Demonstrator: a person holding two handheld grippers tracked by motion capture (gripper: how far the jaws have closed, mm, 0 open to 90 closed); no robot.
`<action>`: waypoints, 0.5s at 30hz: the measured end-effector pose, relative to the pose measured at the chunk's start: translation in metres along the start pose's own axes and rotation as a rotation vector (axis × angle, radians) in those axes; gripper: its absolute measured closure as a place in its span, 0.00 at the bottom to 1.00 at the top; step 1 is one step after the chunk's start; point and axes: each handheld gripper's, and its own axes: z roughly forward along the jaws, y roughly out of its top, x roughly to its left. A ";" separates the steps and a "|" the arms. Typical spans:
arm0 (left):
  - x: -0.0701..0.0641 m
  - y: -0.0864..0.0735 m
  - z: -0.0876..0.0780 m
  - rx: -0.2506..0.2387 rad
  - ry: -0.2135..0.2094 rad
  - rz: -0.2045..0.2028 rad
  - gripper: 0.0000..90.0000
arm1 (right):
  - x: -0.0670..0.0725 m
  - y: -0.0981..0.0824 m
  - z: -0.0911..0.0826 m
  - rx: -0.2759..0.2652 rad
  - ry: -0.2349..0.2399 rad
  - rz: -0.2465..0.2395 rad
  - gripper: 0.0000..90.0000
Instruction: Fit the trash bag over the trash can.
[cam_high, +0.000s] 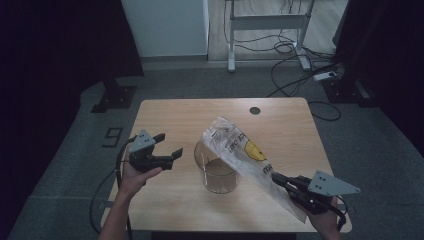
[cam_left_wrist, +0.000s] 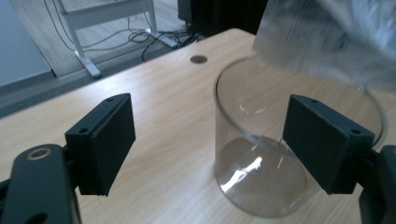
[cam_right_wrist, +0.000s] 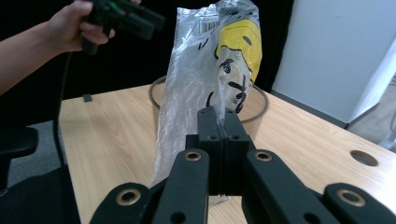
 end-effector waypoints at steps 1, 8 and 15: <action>-0.001 0.004 -0.001 -0.004 0.001 0.003 0.19 | 0.001 0.001 0.002 -0.001 0.009 0.002 0.99; -0.001 0.021 -0.001 -0.024 -0.001 -0.001 0.19 | 0.009 0.001 0.016 0.040 0.046 -0.025 0.99; -0.003 0.037 0.021 -0.017 -0.025 -0.009 0.19 | 0.008 -0.006 0.032 0.086 0.059 -0.016 0.99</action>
